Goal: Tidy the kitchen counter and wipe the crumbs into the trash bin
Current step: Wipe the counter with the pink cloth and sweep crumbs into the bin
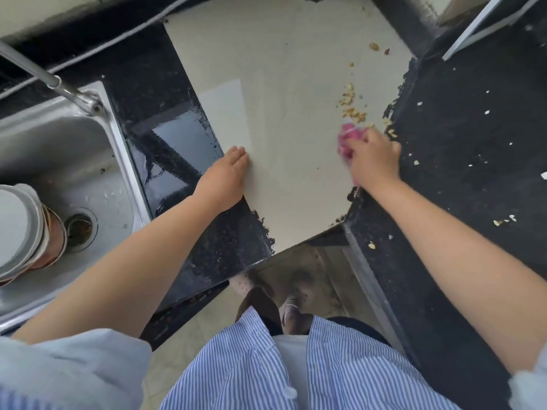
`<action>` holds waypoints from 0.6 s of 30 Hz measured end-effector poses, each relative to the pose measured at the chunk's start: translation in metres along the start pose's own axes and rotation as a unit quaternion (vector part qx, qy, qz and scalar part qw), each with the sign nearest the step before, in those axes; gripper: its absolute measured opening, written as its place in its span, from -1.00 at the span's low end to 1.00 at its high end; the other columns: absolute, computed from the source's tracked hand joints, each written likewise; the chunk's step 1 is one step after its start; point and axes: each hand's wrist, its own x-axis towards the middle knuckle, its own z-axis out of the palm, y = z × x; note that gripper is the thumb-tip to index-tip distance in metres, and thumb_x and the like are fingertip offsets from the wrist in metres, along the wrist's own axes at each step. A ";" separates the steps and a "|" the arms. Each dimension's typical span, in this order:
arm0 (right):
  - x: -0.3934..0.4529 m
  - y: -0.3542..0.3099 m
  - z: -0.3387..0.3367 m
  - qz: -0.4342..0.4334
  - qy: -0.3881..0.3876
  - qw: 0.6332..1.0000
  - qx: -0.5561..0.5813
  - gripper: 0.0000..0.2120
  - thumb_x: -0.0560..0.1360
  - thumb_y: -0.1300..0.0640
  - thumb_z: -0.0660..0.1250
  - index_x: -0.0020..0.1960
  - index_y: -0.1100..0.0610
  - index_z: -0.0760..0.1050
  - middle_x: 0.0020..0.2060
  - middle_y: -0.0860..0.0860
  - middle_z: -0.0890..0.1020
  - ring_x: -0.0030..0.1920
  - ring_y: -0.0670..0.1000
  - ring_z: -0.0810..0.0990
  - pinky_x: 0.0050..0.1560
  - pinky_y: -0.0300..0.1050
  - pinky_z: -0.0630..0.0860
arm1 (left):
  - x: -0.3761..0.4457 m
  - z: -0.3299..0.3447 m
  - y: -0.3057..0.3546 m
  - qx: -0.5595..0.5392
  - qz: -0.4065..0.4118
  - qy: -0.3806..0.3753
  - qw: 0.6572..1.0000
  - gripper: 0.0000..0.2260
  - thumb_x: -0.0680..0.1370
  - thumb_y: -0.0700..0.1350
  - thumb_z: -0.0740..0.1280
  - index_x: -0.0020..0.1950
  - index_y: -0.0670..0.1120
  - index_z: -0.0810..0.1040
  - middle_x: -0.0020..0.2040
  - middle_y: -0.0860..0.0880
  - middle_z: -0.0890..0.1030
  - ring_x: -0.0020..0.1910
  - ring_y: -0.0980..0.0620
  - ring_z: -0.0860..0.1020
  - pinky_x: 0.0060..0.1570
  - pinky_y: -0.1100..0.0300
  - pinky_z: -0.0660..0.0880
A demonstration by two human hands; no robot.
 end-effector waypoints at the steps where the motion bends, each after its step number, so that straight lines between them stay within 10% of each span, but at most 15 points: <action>1: 0.008 -0.002 -0.002 0.006 0.015 1.000 0.000 -0.70 0.57 0.09 0.14 0.21 0.19 0.48 0.16 0.19 0.47 0.21 0.15 0.38 0.28 0.02 0.20 | 0.005 -0.003 -0.004 0.004 -0.003 0.003 1.000 -0.52 0.61 -0.31 0.04 0.53 -0.21 0.07 0.56 -0.10 0.04 0.55 -0.03 -0.02 0.50 0.13 0.02; 9: 0.055 -0.107 0.029 -0.134 0.005 0.991 -0.016 -0.87 0.27 0.24 0.35 -0.23 0.14 0.65 -0.32 0.18 0.59 -0.32 0.18 0.61 -0.22 0.05 0.48 | 0.042 -0.036 -0.029 0.025 0.000 0.015 1.000 -0.58 0.60 -0.31 0.05 0.46 -0.29 0.20 0.49 -0.18 0.20 0.51 -0.10 0.12 0.45 0.13 0.11; 14: 0.069 -0.069 0.026 0.045 -0.031 0.998 -0.036 -0.62 0.52 0.25 0.18 0.33 0.10 0.39 0.22 0.19 0.44 0.25 0.18 0.37 0.22 0.02 0.23 | 0.071 -0.059 -0.047 0.011 -0.003 0.021 1.000 -0.60 0.59 -0.33 0.06 0.44 -0.27 0.22 0.47 -0.17 0.21 0.48 -0.06 0.16 0.39 0.14 0.19; 18: 0.074 -0.050 0.008 0.148 -0.013 0.988 0.033 -0.68 0.60 0.16 0.08 0.27 0.18 0.46 0.16 0.20 0.48 0.19 0.18 0.39 0.22 -0.01 0.24 | 0.094 -0.071 -0.058 0.007 0.015 0.029 0.999 -0.56 0.61 -0.32 0.02 0.50 -0.25 0.09 0.52 -0.14 0.10 0.52 -0.05 0.06 0.44 0.17 0.11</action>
